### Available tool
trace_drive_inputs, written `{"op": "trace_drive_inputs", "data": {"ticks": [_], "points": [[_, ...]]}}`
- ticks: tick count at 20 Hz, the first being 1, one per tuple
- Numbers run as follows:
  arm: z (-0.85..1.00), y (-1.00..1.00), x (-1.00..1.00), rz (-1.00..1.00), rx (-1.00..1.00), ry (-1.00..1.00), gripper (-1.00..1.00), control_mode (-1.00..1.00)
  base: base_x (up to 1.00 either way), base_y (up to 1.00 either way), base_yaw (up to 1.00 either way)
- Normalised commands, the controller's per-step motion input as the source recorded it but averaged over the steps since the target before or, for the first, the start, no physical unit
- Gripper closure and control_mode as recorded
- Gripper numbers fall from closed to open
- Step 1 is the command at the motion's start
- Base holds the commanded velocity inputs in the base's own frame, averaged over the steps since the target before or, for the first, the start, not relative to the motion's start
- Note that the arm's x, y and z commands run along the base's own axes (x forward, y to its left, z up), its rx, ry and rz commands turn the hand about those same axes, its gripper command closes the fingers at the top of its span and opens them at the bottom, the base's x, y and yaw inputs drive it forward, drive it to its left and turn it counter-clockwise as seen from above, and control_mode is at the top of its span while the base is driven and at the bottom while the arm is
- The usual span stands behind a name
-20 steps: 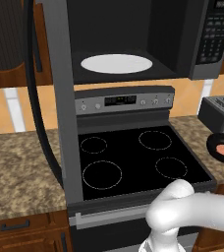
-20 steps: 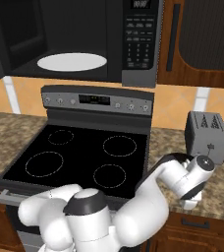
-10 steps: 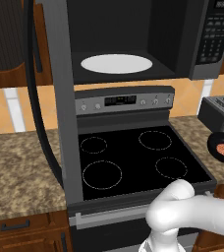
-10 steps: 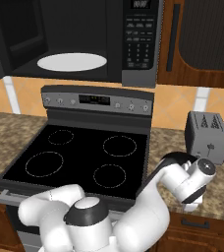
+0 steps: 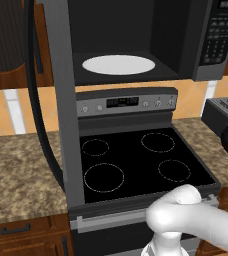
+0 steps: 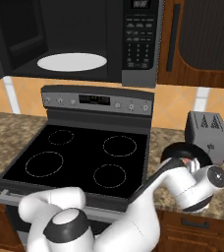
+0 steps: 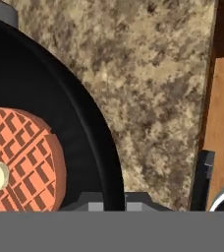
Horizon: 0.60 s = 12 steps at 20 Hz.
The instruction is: Open the microwave, place the bowl with waffle inside the microwave, then close the microwave door and turn it on.
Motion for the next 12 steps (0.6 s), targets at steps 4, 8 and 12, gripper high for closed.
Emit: {"op": "trace_drive_inputs", "data": {"ticks": [4,8,12], "points": [[1.00,0.68,-0.63,0.00,-0.17,-0.23,1.00,-1.00,0.00,0.00,0.00],[1.00,0.99,-0.28,0.00,-0.28,0.04,1.00,-1.00,0.00,0.00,0.00],[1.00,1.00,-0.21,0.00,-0.24,0.19,1.00,-1.00,0.00,0.00,0.00]]}}
